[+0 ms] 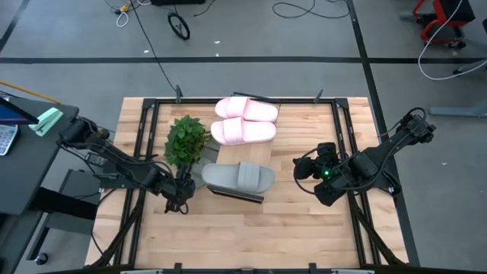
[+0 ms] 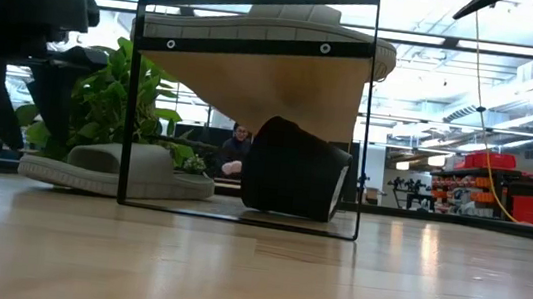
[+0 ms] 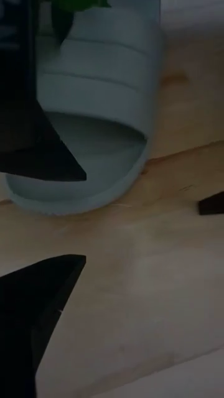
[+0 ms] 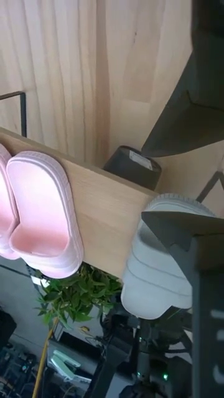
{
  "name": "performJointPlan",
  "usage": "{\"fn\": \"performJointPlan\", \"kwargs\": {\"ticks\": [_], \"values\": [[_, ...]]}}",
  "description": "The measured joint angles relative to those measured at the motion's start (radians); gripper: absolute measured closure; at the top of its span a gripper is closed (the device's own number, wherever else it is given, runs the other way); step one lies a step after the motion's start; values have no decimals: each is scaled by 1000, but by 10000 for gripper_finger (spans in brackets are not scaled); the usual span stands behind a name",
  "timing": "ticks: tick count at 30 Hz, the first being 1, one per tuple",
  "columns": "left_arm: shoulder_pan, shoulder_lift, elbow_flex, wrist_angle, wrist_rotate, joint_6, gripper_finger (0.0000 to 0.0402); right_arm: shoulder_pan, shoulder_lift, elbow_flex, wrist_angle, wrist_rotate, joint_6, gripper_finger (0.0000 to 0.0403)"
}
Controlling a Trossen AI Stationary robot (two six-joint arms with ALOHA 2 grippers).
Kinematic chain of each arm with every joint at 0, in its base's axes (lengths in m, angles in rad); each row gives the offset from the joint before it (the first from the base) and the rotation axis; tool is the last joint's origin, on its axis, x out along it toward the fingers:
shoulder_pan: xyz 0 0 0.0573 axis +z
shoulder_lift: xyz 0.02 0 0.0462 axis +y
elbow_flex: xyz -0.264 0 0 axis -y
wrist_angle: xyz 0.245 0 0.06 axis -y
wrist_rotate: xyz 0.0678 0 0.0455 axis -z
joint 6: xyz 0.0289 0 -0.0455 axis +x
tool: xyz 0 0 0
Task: Pick and place slides into the shelf
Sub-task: Put the gray slide on the shelf
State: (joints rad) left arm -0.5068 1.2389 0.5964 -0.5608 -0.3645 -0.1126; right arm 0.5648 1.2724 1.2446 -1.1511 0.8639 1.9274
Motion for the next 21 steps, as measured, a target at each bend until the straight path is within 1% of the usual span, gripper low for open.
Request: {"fn": "performJointPlan", "kwargs": {"ticks": [5,16,21], "values": [[0,37,0,14,-21,-36,194,0,0,0,3,0,-5,245],[6,120,0,21,-36,-97,153,0,0,0,14,0,-19,245],[21,154,0,20,-54,-135,153,0,0,0,17,0,-19,245]]}}
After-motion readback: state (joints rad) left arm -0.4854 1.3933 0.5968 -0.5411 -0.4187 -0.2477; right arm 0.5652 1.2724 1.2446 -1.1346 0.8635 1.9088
